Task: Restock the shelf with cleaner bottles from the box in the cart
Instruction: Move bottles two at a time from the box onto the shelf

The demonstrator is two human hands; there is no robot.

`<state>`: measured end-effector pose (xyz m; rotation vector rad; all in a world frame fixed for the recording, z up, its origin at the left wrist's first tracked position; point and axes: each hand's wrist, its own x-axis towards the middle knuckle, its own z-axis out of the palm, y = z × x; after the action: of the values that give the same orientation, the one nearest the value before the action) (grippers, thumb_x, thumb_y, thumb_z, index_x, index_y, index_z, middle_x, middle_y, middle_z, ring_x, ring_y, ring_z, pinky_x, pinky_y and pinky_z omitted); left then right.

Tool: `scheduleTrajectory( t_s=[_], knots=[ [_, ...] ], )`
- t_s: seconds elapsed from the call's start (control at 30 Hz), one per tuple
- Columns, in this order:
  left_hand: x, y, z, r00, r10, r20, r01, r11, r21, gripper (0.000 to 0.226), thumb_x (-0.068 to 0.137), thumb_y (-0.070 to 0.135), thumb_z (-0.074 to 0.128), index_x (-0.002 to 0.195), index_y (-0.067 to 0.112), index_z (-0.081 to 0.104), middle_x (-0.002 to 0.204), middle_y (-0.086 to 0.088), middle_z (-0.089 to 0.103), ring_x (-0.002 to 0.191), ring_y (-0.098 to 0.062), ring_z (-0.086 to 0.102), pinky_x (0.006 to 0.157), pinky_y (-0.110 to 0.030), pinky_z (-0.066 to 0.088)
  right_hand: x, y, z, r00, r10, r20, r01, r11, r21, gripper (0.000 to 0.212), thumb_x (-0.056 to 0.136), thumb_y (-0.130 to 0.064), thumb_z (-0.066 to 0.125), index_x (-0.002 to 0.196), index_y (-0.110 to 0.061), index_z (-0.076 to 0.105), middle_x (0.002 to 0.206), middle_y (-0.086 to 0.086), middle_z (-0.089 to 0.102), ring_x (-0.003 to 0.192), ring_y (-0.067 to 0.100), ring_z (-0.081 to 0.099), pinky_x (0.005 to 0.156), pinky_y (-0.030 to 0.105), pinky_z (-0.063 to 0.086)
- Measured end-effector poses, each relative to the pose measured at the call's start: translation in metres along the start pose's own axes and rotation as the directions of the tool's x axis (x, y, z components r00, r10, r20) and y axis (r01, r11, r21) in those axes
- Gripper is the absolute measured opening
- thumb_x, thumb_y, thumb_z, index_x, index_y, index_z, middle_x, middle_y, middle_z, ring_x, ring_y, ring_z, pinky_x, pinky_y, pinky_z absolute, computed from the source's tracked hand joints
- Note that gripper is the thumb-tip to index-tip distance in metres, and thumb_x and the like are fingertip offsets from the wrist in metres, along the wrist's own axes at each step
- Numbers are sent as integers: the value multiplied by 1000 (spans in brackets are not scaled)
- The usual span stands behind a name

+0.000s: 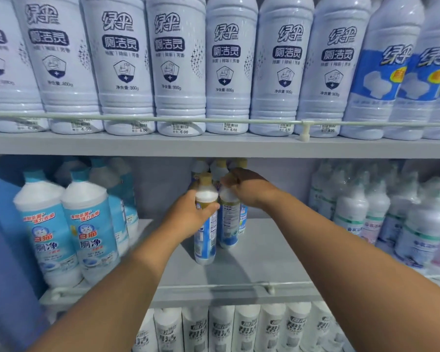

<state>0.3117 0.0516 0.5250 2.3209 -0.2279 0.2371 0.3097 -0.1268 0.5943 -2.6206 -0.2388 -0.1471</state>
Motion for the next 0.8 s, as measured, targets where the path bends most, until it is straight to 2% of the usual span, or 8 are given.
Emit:
scheduleTrajectory(
  t_s=[0.1, 0.27, 0.37, 0.47, 0.53, 0.6, 0.73, 0.8],
  knots=[
    [5, -14, 15, 998, -19, -65, 9, 989, -151, 52, 79, 59, 68, 124, 47, 43, 106, 16, 68, 95, -15, 67, 85, -39, 57, 16, -1, 1, 1000, 6, 16, -6, 1000, -15, 18, 98, -21, 45, 105, -8, 57, 105, 17, 60, 96, 31, 58, 83, 38, 47],
    [14, -25, 29, 982, -92, -167, 32, 943, -330, 43, 79, 56, 71, 115, 47, 50, 98, 20, 68, 96, -14, 69, 83, -38, 57, 48, 3, 14, 1000, -15, 22, 18, 992, -128, 24, 90, -16, 52, 113, -11, 59, 121, 15, 57, 103, 33, 57, 85, 41, 53],
    [13, -43, 43, 980, -112, -166, 41, 924, -380, 38, 82, 42, 74, 109, 47, 48, 102, 21, 68, 100, -14, 69, 87, -43, 58, 53, 15, 34, 994, 63, -92, -64, 998, 0, 38, 102, -38, 37, 127, -13, 52, 107, 10, 55, 102, 35, 61, 76, 38, 45],
    [0, -59, 54, 996, -34, -83, 9, 958, -285, 57, 81, 27, 76, 127, 37, 44, 119, 13, 64, 107, -12, 65, 93, -38, 55, 25, 32, 73, 956, 161, -245, -106, 970, 221, 49, 99, -57, 38, 129, -19, 45, 103, 10, 62, 96, 35, 64, 71, 36, 44],
    [-6, -65, 59, 999, -15, -33, 8, 978, -210, 66, 85, 18, 73, 139, 28, 37, 122, 10, 53, 107, -9, 58, 89, -26, 49, 4, 44, 104, 945, 167, -280, -34, 905, 424, 44, 93, -52, 58, 127, -26, 47, 112, -3, 67, 101, 17, 66, 83, 34, 53],
    [-4, -73, 63, 999, -28, -26, 22, 980, -198, 65, 85, 16, 73, 139, 27, 38, 119, 10, 51, 105, -9, 58, 81, -18, 46, -8, 59, 135, 961, 138, -238, -4, 872, 489, 54, 85, -40, 74, 130, -31, 46, 121, -13, 62, 111, 1, 61, 96, 25, 52],
    [12, -83, 72, 993, -89, -73, 66, 959, -274, 55, 80, 12, 75, 128, 26, 52, 115, 13, 65, 103, -8, 67, 69, -5, 46, -10, 81, 172, 958, 245, -151, -122, 821, 558, 49, 81, -39, 74, 122, -43, 49, 123, -14, 60, 111, 1, 60, 98, 35, 54],
    [18, -87, 76, 989, -120, -85, 89, 950, -300, 53, 80, 12, 75, 126, 26, 53, 113, 12, 66, 100, -9, 67, 66, -4, 46, -8, 81, 172, 959, 256, -120, -143, 806, 575, 45, 85, -34, 74, 123, -40, 49, 123, -14, 61, 110, 1, 60, 99, 34, 53]
  ],
)
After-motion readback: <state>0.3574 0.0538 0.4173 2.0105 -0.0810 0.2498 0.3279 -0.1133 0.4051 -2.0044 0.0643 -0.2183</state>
